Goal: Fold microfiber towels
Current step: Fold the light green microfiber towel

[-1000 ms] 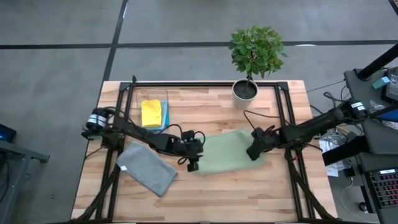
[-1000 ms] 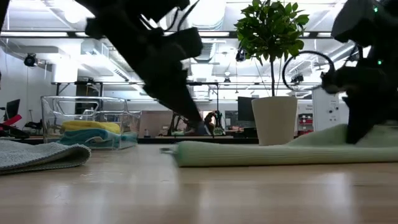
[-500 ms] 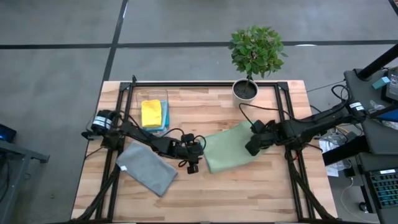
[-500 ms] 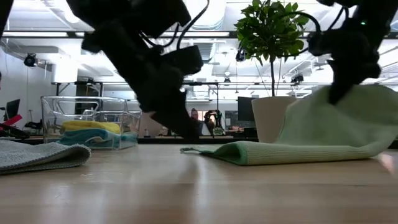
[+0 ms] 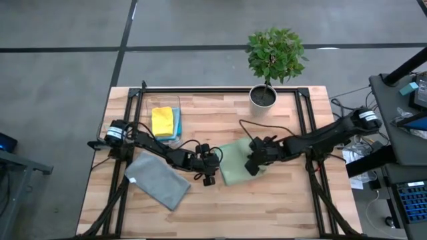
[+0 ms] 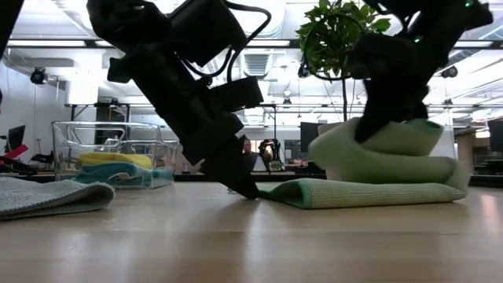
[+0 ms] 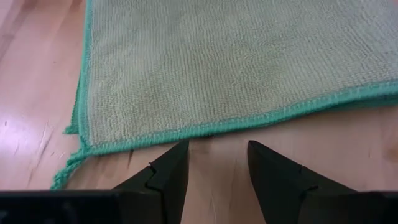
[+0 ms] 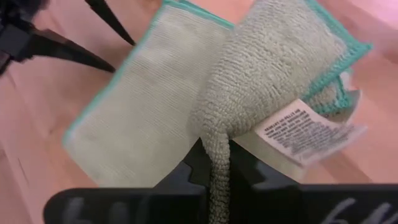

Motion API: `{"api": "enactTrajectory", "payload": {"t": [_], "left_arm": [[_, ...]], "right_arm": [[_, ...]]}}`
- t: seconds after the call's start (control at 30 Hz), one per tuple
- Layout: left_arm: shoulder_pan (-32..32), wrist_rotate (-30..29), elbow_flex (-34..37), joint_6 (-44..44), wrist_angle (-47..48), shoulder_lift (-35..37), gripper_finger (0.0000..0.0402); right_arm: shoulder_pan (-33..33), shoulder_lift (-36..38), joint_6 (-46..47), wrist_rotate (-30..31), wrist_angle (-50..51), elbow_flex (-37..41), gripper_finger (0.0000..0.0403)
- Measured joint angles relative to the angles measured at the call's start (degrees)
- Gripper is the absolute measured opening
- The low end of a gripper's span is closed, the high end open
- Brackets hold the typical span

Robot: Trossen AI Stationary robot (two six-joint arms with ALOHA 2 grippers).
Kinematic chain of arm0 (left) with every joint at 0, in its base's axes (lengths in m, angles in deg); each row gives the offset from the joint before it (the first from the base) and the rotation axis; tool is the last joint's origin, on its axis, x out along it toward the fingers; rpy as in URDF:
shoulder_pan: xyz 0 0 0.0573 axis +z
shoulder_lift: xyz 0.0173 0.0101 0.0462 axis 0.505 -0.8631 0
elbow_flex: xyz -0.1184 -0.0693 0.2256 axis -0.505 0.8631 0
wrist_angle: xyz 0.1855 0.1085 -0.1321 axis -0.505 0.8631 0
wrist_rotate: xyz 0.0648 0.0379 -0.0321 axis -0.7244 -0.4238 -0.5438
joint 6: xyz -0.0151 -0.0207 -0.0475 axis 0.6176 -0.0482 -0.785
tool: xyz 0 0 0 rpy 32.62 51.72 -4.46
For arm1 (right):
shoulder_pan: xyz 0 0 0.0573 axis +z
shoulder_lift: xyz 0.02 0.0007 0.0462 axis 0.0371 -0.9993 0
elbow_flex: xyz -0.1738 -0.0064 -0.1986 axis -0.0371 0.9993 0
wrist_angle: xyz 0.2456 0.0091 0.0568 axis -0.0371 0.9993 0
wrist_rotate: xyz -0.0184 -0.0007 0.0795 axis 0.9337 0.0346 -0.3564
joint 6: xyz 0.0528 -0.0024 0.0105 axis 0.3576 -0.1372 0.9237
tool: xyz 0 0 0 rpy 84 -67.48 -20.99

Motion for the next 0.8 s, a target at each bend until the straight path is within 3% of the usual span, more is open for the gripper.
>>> {"api": "enactTrajectory", "payload": {"t": [0.23, 0.63, 0.8], "left_arm": [[0.0, 0.0, 0.1, 0.0, -1.0, -0.1, 0.015], [0.0, 0.0, 0.1, 0.0, -1.5, -0.1, 0.015], [0.0, 0.0, 0.1, 0.0, -1.8, -0.1, 0.015]], "right_arm": [[-0.7, -7.5, -1.1, 0.5, -7.8, -1.2, 0.0013], [-1.2, -17.3, -3.6, 1.0, -9.1, -8.1, 0.0014], [-1.3, -21.2, -5.0, 0.9, -8.5, -11.8, 0.0044]]}}
